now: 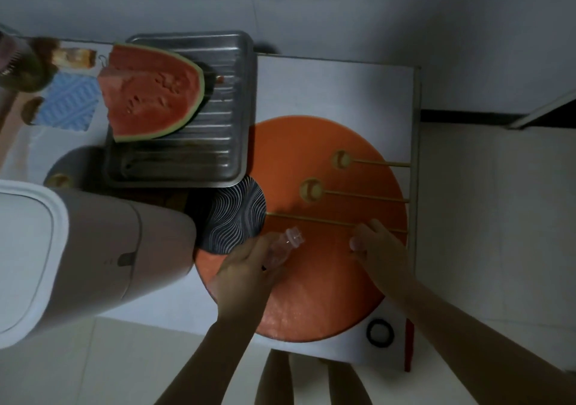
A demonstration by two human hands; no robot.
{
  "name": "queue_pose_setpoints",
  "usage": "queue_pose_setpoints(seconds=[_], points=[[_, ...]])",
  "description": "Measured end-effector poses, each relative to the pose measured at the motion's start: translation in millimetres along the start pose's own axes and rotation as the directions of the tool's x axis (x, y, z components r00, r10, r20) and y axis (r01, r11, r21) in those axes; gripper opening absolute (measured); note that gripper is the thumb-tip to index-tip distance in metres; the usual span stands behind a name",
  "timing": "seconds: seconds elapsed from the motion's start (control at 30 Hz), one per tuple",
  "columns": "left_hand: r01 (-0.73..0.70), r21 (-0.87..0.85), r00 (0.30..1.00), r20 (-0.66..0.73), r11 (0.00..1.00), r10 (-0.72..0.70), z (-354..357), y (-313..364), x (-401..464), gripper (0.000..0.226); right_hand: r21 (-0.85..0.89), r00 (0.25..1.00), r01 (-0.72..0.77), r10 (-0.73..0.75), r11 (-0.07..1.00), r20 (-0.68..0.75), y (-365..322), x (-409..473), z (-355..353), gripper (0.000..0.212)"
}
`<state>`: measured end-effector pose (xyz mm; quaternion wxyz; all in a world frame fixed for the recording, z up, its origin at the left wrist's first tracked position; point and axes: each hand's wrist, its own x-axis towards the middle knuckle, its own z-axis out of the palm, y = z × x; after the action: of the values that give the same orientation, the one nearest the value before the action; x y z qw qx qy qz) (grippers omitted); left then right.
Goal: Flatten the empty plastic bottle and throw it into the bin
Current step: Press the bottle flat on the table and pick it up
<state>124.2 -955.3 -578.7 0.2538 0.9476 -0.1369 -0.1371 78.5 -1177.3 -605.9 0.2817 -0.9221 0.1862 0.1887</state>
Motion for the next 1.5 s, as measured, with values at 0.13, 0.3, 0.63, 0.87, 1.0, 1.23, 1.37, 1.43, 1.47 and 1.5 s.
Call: queue_pose_setpoints(seconds=[0.13,0.3,0.63,0.87,1.0,1.23,1.37,1.43,1.47,1.5], points=[[-0.095,0.024,0.995,-0.020,0.995,0.095,18,3,0,0.039,0.033,0.999,0.011,-0.009,0.999,-0.049,9,3,10,0.019],[-0.161,0.060,0.987,-0.002,0.985,0.161,41,9,-11,0.032,0.060,0.991,0.059,-0.051,0.996,-0.123,20,1,21,0.027],[-0.272,0.265,0.962,0.069,0.925,0.263,71,16,-39,0.057,0.064,0.975,0.111,-0.096,0.992,-0.200,24,-8,31,0.037],[-0.288,0.138,0.955,0.107,0.948,0.275,71,14,-31,0.060,0.096,0.977,0.085,-0.064,0.992,-0.203,25,-21,30,0.042],[-0.318,0.072,0.943,0.130,0.945,0.307,70,-1,-20,0.057,0.009,0.960,0.121,-0.115,0.993,-0.254,16,-32,28,0.038],[-0.153,0.196,0.977,0.174,0.969,0.119,58,-20,-4,0.063,-0.105,0.895,0.306,-0.323,0.946,-0.307,-53,-15,43,0.042],[-0.040,0.328,0.980,0.198,0.944,-0.028,54,-23,1,0.069,-0.154,0.960,0.209,-0.233,0.966,-0.156,-83,12,60,0.049],[0.005,0.375,0.978,0.191,0.927,-0.083,56,-26,2,0.067,-0.209,0.974,0.161,-0.190,0.965,-0.126,-85,22,68,0.053],[0.028,0.366,0.979,0.177,0.930,-0.099,57,-27,2,0.066,-0.222,0.978,0.141,-0.171,0.965,-0.122,-85,26,71,0.053],[0.051,0.341,0.980,0.162,0.939,-0.112,57,-28,3,0.065,-0.225,0.982,0.122,-0.150,0.967,-0.113,-85,30,72,0.052]])
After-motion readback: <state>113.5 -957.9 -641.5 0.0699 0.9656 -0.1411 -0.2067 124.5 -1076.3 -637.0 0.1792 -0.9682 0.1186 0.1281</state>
